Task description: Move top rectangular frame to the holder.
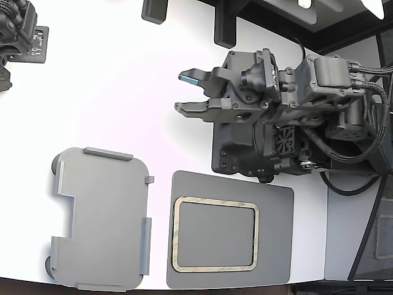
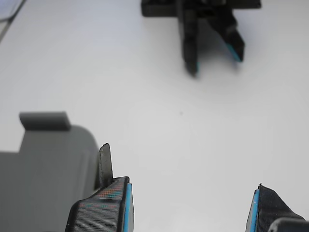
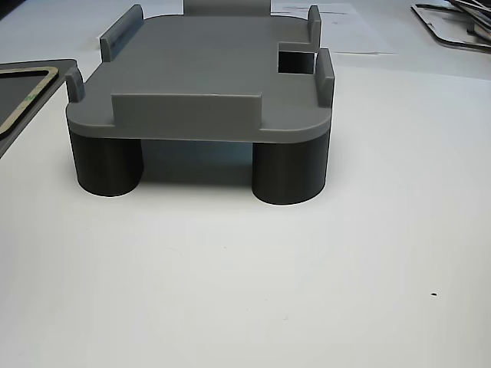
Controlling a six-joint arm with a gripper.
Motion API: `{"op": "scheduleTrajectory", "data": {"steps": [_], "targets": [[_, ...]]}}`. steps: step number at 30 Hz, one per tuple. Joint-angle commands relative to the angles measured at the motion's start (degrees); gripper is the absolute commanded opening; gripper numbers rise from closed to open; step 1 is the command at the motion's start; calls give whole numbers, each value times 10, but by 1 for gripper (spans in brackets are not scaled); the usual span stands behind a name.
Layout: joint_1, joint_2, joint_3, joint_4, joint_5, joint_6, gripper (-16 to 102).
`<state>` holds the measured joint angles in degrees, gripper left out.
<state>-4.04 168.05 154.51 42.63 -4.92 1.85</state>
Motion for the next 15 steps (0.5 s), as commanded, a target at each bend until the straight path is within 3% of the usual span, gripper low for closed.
{"op": "scheduleTrajectory", "data": {"steps": [1, 15], "targets": [[-8, 12, -12, -3, 2, 0, 100], [-7, 12, -12, -15, -5, -4, 100]]}}
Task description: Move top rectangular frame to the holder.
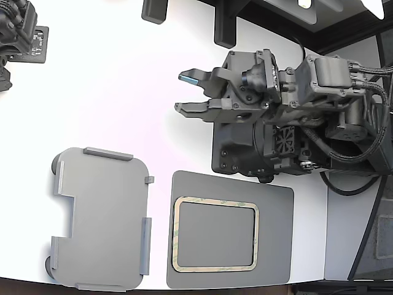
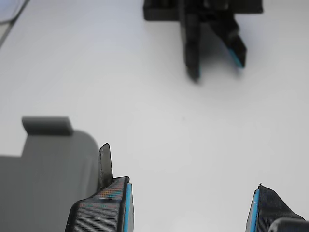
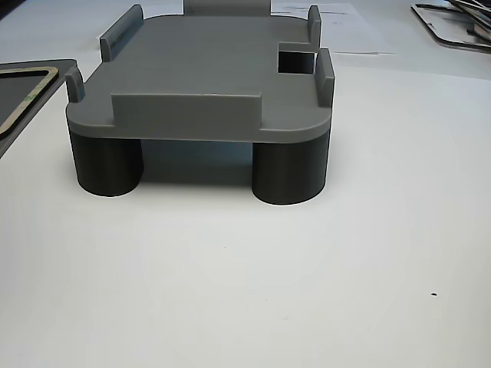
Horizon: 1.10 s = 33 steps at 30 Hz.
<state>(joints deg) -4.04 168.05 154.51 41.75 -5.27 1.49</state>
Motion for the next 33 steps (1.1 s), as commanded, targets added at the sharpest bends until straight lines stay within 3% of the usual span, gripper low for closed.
{"op": "scheduleTrajectory", "data": {"steps": [1, 8, 11, 16, 19, 21, 22, 25, 27, 33], "targets": [[-7, 12, -12, -7, -2, 0, 100], [-2, 4, -13, -23, -12, 18, 100], [23, 11, -13, -16, 6, 20, 100], [23, 13, -25, -9, -19, -1, 100], [13, 12, -16, -11, -28, 9, 87], [15, 12, -20, -9, -11, 11, 100], [19, 12, -24, -6, -2, 19, 100], [28, 12, -41, 19, 15, -15, 99], [28, 12, -56, 47, 26, -35, 85], [42, -21, -125, 120, 25, -13, 92]]}}
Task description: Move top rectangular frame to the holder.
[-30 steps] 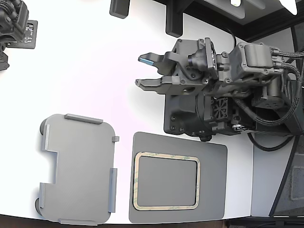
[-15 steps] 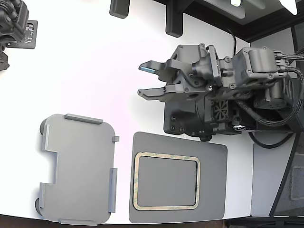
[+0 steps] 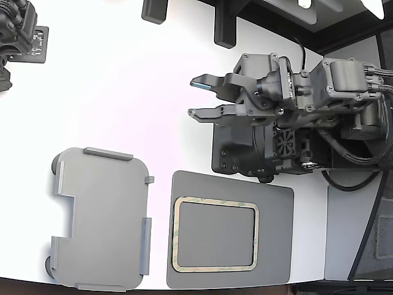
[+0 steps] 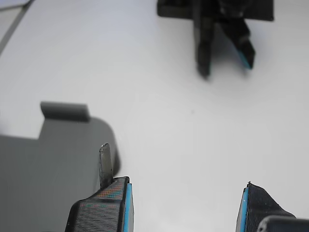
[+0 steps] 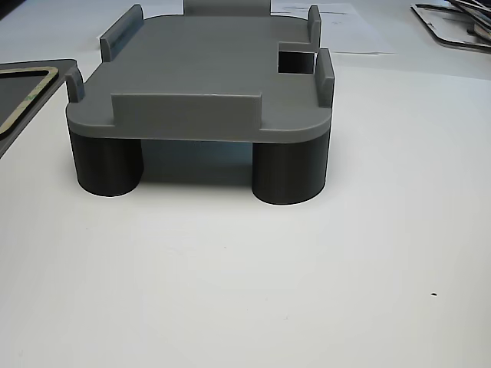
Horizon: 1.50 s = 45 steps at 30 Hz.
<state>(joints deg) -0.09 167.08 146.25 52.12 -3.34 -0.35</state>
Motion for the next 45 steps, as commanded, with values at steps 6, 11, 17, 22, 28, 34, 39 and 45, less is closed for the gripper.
{"op": "scheduleTrajectory", "data": {"steps": [6, 11, 17, 22, 28, 34, 39, 45], "targets": [[48, -134, -155, 89, 28, 40, 96], [74, -223, -222, 143, -11, 83, 99], [221, -357, -336, 249, 89, 210, 100], [303, -426, -396, 294, 105, 294, 100], [401, -497, -442, 355, 142, 411, 100], [470, -547, -451, 406, 124, 494, 91], [524, -563, -446, 409, 127, 557, 100], [581, -570, -400, 380, 155, 621, 100]]}}
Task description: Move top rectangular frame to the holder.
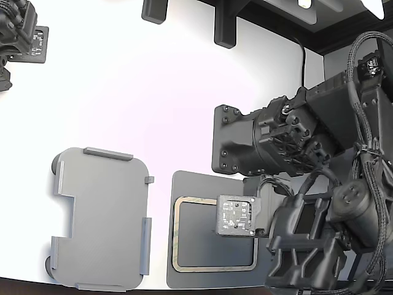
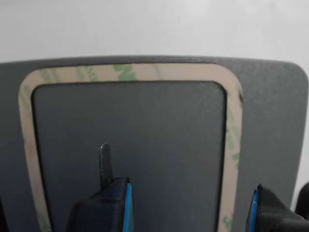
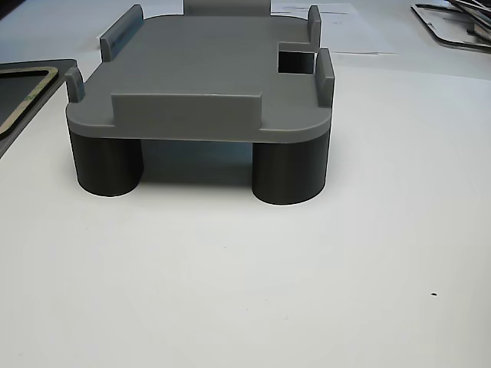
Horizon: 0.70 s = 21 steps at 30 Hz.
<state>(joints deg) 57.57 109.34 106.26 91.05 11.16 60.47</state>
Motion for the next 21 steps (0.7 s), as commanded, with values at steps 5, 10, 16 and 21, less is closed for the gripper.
{"op": "scheduleTrajectory", "data": {"steps": [5, 10, 16, 21], "targets": [[42, -33, 17, -8, 49, 64, 98], [45, 6, 73, -46, 38, 61, 100], [45, 14, 112, -68, 33, 65, 95], [45, 16, 141, -78, 22, 59, 85]]}}
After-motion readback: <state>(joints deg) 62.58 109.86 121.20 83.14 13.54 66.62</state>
